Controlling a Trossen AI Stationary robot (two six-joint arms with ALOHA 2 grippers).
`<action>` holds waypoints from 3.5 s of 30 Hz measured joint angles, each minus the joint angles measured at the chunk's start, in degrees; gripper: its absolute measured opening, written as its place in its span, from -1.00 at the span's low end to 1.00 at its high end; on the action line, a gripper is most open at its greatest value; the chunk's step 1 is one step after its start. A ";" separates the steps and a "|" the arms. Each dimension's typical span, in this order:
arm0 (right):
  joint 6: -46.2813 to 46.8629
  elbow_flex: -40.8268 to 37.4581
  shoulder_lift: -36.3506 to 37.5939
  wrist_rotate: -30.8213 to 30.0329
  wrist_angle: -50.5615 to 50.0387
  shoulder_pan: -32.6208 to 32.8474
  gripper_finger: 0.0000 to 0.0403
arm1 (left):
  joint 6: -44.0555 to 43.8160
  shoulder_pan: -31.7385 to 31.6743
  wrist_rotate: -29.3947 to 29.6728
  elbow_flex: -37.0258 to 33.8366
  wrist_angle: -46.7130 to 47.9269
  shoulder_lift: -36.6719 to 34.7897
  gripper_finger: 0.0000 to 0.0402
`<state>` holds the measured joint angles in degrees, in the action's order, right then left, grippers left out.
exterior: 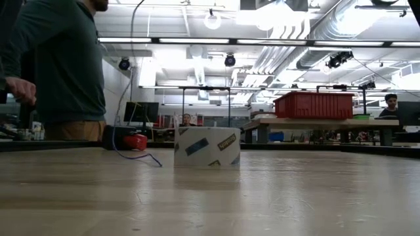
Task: Coil cords
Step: Coil the blue wire on the spool
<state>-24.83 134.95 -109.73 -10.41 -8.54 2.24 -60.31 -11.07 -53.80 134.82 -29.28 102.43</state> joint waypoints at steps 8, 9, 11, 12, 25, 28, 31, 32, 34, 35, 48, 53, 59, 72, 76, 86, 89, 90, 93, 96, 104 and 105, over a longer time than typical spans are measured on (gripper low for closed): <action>-1.08 0.03 0.13 -1.54 2.27 0.02 -0.77 | 0.43 -0.07 0.00 0.00 -0.04 0.00 -1.00; -1.17 0.03 0.13 -1.54 2.77 0.02 -0.88 | 0.66 -0.11 0.00 0.00 -0.09 0.00 -1.00; -1.07 0.04 0.16 -2.30 3.28 0.03 -0.95 | 0.87 -0.24 0.00 0.00 -0.21 0.00 -1.00; -0.93 0.05 0.27 -3.29 3.28 0.05 -0.97 | 0.61 -0.48 0.02 0.00 -0.30 -0.08 -1.00; -6.06 0.03 1.25 -14.57 2.40 0.15 -1.00 | -1.07 -0.66 -1.37 0.13 -0.56 -0.17 -1.00; -8.74 0.03 1.83 -17.66 2.84 0.17 -1.00 | -1.49 -0.70 -2.53 0.13 -0.54 -0.17 -1.00; -10.18 0.05 2.32 -19.14 2.90 0.17 -1.00 | -2.60 -0.70 -2.62 0.13 -0.46 -0.17 -1.00; -10.24 0.05 2.40 -19.30 2.87 0.17 -1.00 | -2.75 -0.70 -2.62 0.13 -0.46 -0.17 -1.00; -10.48 0.04 2.65 -19.68 2.89 0.17 -1.00 | -3.48 -0.70 -2.64 0.13 -0.48 -0.17 -1.00; -11.12 0.05 2.80 -20.07 2.92 0.12 -1.00 | -3.65 -0.70 -2.64 0.13 -0.46 -0.17 -1.00; -15.16 0.05 3.78 -22.57 8.23 -1.62 -1.00 | -5.55 -0.49 -3.10 0.20 1.32 -0.30 -1.00; -14.75 0.05 3.80 -22.23 9.60 -1.64 -1.00 | -2.61 -0.71 -2.70 0.20 3.61 -0.28 -1.00; -12.41 0.05 3.87 -21.07 7.61 0.37 -1.00 | -0.85 -2.26 -1.01 0.20 4.22 -0.28 -1.00; -10.53 0.05 3.88 -20.38 8.12 2.95 -1.00 | 1.79 -2.43 0.08 0.29 19.16 -0.37 -1.00; -10.59 0.09 4.26 -21.24 6.42 3.84 -1.00 | -3.07 -1.95 -0.15 0.15 20.60 -0.02 -1.00; -11.70 0.05 5.96 -27.21 -0.39 6.70 -1.00 | -11.54 -2.05 -1.92 0.17 26.41 -0.11 -1.00; -9.83 0.05 6.27 -29.30 -4.46 7.40 -1.00 | -12.04 -2.03 -2.43 0.22 31.20 -0.17 -1.00; -9.33 0.05 6.35 -30.64 -5.84 7.72 -1.00 | -11.82 -2.01 -2.63 0.22 32.47 -0.17 -1.00; -7.00 0.05 6.58 -34.79 -11.01 8.44 -1.00 | -11.65 -2.00 -2.64 0.19 35.07 -0.09 -1.00; -2.74 0.05 6.89 -36.89 -16.16 8.97 -1.00 | -12.55 -2.00 -2.72 0.11 35.74 -0.02 -1.00; 14.71 0.05 8.13 -31.71 -25.38 9.09 -1.00 | -16.47 0.15 -5.64 0.13 36.93 0.32 -1.00; 16.73 0.05 8.13 -30.02 -26.60 9.09 -1.00 | -16.17 0.25 -5.66 0.13 37.69 0.38 -1.00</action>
<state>-8.10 135.00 -101.60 -40.43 -35.13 11.33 -76.49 -10.82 -59.46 134.96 8.41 102.81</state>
